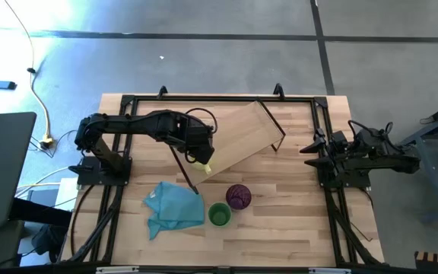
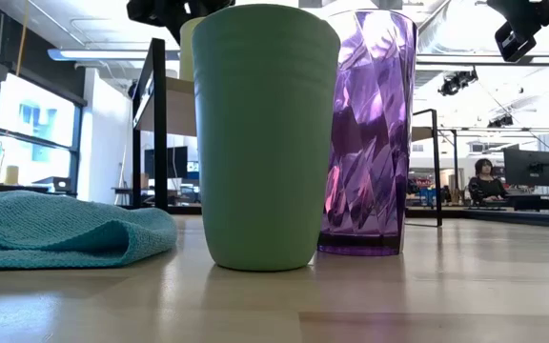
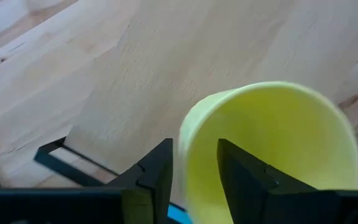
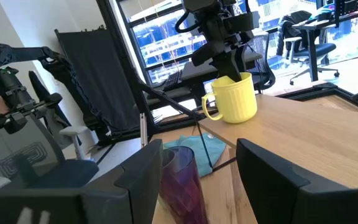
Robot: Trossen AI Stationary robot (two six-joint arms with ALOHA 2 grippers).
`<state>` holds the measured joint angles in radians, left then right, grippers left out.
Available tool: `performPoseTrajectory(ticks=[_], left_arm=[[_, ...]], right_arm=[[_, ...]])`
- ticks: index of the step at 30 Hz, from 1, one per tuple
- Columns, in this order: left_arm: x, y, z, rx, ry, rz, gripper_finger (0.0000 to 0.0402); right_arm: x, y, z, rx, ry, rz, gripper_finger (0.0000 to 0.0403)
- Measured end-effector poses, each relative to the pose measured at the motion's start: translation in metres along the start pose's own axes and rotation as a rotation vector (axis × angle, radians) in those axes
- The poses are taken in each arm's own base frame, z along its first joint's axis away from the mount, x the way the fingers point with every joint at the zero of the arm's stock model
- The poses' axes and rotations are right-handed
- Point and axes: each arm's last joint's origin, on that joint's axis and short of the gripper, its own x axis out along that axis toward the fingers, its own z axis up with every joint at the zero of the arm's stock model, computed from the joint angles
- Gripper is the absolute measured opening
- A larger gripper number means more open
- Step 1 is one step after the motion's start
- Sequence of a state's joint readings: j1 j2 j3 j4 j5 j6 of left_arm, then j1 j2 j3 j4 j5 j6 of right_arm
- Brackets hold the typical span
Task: Stack small to large cups/mugs on shelf
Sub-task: Put the green cup on the shelf
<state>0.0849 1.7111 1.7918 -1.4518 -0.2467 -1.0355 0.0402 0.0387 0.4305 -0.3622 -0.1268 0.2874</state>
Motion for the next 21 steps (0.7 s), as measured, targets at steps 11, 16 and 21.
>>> performPoseTrajectory(ticks=[11, 16, 21], left_arm=[[-0.013, 0.009, -0.001, 0.002, -0.009, -0.018, 0.0144], [-0.032, 0.016, 0.0, 0.0, -0.019, -0.001, 0.0147], [-0.056, 0.019, 0.007, -0.017, -0.1, -0.056, 0.0148]], right_arm=[[0.0, 0.0, 0.0, 0.002, 0.0, 0.0, 0.0197], [0.0, 0.0, 0.0, 0.003, 0.0, -0.001, 0.0197], [0.0, 0.0, 0.0, 0.003, 0.002, -0.002, 0.0197]])
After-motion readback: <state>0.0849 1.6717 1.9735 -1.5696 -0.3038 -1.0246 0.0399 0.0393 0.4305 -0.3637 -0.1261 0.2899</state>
